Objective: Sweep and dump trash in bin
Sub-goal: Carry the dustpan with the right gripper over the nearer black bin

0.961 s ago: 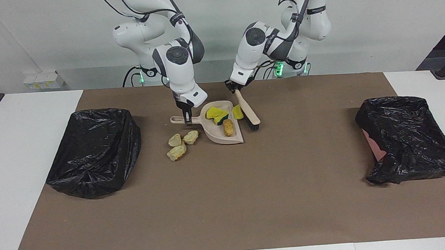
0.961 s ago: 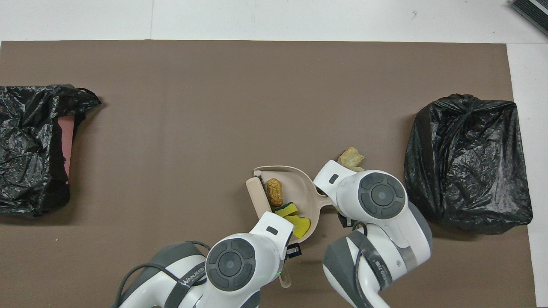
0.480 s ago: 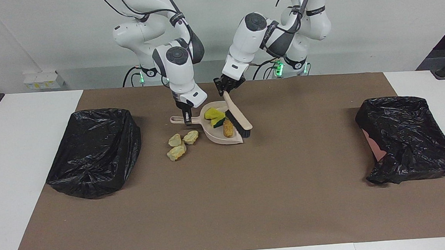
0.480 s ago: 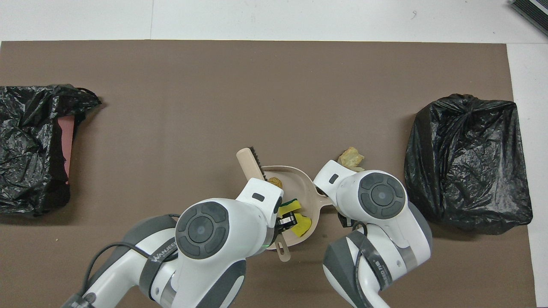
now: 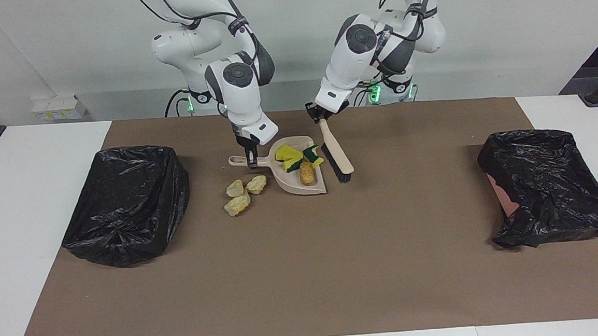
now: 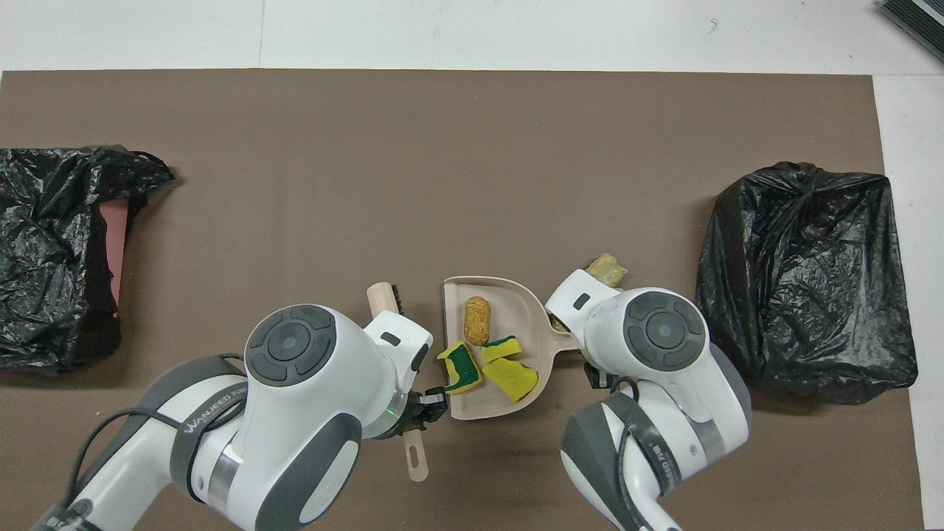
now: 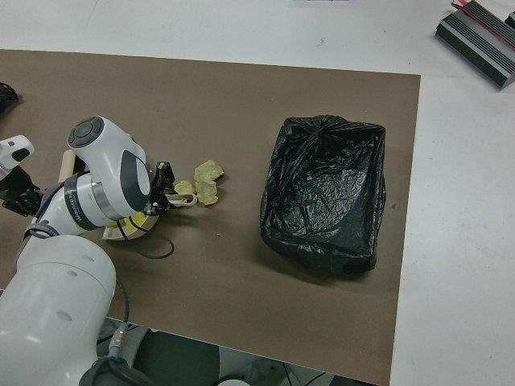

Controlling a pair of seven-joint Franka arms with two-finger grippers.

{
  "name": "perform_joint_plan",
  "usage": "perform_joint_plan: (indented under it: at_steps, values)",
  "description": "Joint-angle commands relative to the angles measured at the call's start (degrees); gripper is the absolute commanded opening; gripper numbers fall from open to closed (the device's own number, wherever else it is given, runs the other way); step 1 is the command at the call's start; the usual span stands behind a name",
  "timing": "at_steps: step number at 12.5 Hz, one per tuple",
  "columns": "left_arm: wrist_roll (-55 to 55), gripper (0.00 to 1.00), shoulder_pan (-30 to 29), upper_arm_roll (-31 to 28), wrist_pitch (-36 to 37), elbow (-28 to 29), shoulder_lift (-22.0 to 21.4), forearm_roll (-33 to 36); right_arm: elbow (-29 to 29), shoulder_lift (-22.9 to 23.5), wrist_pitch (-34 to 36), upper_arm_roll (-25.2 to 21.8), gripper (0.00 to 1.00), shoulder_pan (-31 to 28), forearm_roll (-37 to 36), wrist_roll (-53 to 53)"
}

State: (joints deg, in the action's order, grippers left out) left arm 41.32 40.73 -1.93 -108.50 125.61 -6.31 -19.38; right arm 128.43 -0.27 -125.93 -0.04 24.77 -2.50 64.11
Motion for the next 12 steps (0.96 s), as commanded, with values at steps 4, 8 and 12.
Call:
perform_joint_plan:
  at_steps: [4,8,12]
  values:
    - [-0.46,0.00,5.92,1.49,-0.57,11.05,-6.17,0.31,-4.67,-2.53,6.30,-0.23,0.00,-6.74,5.82,3.65]
    - [6.29,0.00,13.14,1.67,-5.73,13.60,-5.21,0.31,-7.31,-7.10,10.33,-0.49,0.00,-15.26,7.42,9.54]
    - [6.23,0.00,14.38,1.67,-9.45,17.03,-6.08,0.31,-8.89,-11.41,15.17,-1.28,0.00,-24.65,6.37,12.70]
